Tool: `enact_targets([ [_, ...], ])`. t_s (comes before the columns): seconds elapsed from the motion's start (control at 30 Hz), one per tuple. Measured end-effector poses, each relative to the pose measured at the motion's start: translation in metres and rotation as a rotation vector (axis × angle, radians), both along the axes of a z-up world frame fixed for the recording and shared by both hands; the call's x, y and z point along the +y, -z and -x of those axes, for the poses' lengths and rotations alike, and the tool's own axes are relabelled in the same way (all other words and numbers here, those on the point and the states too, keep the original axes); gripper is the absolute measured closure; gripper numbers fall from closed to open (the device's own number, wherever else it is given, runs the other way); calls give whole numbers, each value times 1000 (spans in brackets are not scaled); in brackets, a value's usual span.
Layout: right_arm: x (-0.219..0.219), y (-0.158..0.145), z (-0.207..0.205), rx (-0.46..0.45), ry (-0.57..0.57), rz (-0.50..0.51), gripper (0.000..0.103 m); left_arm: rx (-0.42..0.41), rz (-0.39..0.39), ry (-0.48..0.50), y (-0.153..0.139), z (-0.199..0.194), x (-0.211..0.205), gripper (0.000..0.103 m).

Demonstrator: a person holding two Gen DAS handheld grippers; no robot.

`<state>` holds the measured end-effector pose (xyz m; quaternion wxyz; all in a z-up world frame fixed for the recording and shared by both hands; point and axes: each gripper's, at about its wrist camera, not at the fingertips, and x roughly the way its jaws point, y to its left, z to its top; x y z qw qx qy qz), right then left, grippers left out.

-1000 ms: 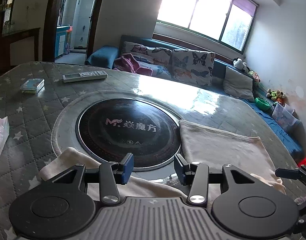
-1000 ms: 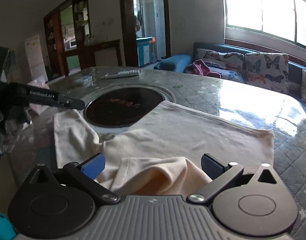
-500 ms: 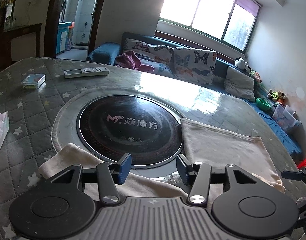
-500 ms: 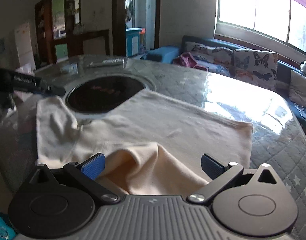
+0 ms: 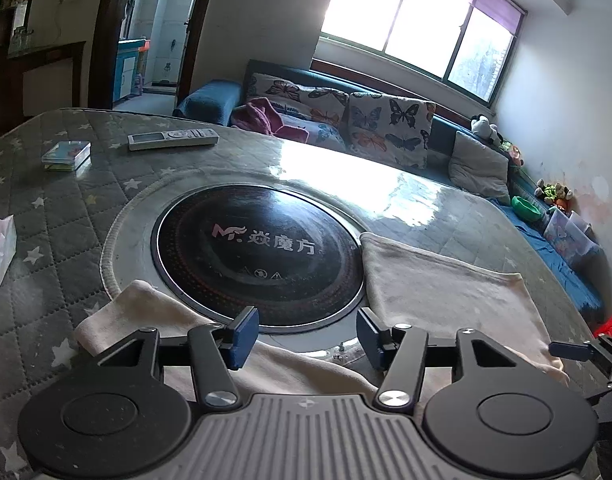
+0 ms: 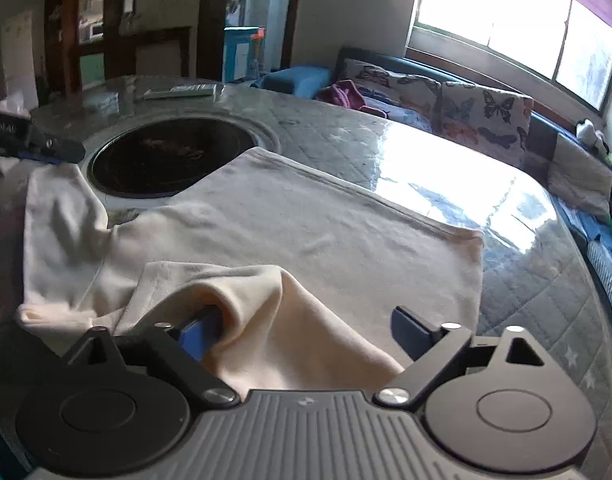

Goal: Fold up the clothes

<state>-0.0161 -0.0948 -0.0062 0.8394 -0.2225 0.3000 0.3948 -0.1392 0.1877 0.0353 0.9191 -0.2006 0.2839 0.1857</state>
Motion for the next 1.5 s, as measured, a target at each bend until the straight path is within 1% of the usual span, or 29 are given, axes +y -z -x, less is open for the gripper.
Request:
enact_targets([
  [0.07, 3, 1, 0, -1, -16, -11, 27, 2, 4, -1, 1, 0, 0, 45],
  [0.1, 4, 1, -1, 5, -20, -17, 29, 3, 7, -1, 1, 0, 0, 45],
  [0.13, 6, 1, -2, 23, -24, -31, 36, 3, 9, 0, 2, 0, 0, 45],
  [0.17, 6, 1, -4, 41, -28, -45, 47, 4, 10, 1, 2, -1, -1, 45],
  [0.23, 8, 2, -8, 74, -27, -60, 52, 4, 10, 2, 2, 0, -1, 44],
  [0.3, 6, 2, -9, 83, -31, -77, 60, 4, 10, 0, 2, 0, 0, 43],
  [0.37, 4, 0, -10, 85, -29, -90, 73, 6, 12, -1, 3, 0, 0, 43],
  [0.4, 3, -1, -9, 82, -23, -92, 74, 7, 14, 0, 3, -1, 0, 43],
  [0.43, 1, -2, -9, 80, -25, -100, 79, 8, 17, 1, 4, -1, 0, 42],
  [0.47, 0, -3, -9, 79, -25, -110, 87, 8, 20, 3, 4, -1, 0, 42],
  [0.53, -2, -6, -9, 80, -24, -131, 89, 10, 22, 9, 5, -2, -2, 42],
  [0.57, -4, -7, -9, 78, -20, -143, 97, 10, 22, 13, 5, -3, -3, 42],
  [0.7, -19, -16, -9, 72, 28, -222, 99, 8, 21, 33, 3, -6, -7, 41],
  [0.83, -42, -26, -9, 35, 93, -271, 99, 10, 20, 74, 3, -14, -15, 38],
  [0.97, -75, -39, -10, -25, 200, -296, 99, 17, 23, 128, 6, -25, -28, 38],
  [1.17, -131, -50, -13, -88, 380, -317, 99, 27, 30, 234, 10, -43, -53, 38],
  [1.27, -163, -50, -14, -119, 494, -318, 99, 32, 28, 290, 11, -48, -66, 38],
  [1.33, -182, -45, -15, -111, 565, -322, 99, 37, 25, 326, 13, -52, -75, 37],
  [1.43, -208, -34, -17, -95, 659, -314, 95, 45, 24, 376, 15, -54, -86, 37],
  [1.5, -222, -26, -19, -70, 704, -312, 89, 49, 23, 408, 17, -54, -93, 37],
])
